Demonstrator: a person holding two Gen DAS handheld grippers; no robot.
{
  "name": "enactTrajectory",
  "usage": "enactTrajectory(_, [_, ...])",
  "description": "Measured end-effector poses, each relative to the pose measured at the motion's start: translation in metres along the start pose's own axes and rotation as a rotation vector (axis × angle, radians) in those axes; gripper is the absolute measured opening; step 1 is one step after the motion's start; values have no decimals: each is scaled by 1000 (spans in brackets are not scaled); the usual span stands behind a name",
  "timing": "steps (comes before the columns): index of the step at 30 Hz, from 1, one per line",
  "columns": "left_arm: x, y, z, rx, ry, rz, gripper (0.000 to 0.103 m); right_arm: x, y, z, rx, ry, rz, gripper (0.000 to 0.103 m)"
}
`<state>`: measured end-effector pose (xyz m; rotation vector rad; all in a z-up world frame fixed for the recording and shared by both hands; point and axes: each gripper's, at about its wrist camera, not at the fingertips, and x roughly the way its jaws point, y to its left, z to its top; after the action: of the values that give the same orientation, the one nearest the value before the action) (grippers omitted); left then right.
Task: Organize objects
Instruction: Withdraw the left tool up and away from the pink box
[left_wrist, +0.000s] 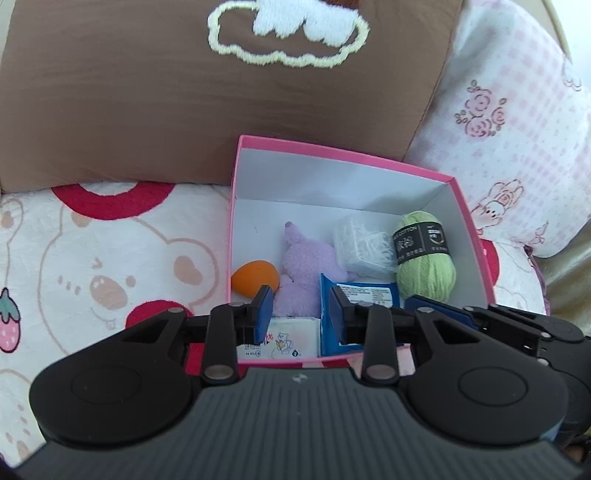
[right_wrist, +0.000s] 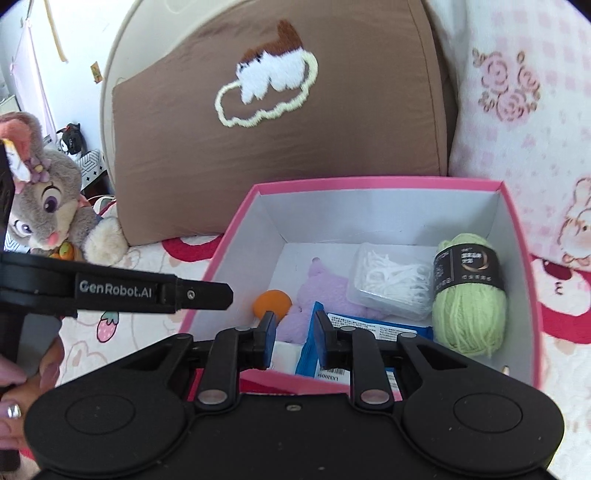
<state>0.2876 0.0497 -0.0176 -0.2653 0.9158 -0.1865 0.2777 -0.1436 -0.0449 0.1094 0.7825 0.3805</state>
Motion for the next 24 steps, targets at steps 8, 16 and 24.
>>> enactTrajectory(8, [-42,-7,-6,-17,5,-63,33,-48,14,1,-66,-11,-57,30])
enactTrajectory(16, [-83,-24,-21,50,2,-3,41,-93,22,-5,-69,-26,-80,38])
enactTrajectory(24, [-116,-33,-39,99,-8,27,51,-131,25,-18,-64,-44,-102,55])
